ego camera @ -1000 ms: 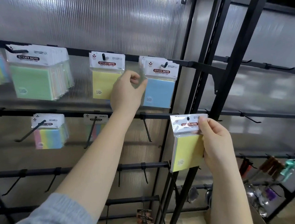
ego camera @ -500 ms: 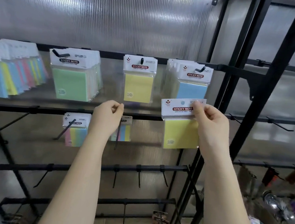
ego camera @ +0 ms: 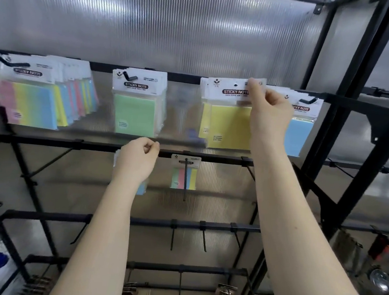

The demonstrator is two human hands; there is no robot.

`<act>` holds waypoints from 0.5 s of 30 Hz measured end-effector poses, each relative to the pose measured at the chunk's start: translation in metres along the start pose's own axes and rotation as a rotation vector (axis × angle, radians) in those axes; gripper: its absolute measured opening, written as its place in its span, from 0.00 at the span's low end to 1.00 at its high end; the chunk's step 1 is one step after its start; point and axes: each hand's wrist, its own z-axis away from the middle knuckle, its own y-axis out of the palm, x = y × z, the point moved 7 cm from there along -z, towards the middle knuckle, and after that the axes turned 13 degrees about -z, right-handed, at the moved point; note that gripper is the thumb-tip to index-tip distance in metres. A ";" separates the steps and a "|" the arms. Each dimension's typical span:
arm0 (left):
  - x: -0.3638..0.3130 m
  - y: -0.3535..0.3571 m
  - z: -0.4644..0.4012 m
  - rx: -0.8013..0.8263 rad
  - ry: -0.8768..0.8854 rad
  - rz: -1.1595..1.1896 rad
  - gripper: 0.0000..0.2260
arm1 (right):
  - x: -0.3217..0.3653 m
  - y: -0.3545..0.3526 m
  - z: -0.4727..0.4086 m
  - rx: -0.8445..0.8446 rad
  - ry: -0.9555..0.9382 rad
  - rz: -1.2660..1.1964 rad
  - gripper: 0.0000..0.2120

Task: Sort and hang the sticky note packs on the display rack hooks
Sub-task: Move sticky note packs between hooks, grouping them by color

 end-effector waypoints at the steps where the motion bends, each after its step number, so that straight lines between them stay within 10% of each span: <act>1: 0.003 -0.002 -0.001 -0.006 -0.002 -0.003 0.11 | -0.003 0.000 0.000 -0.018 -0.001 -0.004 0.15; 15: 0.025 -0.021 -0.008 0.023 -0.010 -0.009 0.10 | -0.034 0.007 -0.005 -0.182 0.024 0.057 0.20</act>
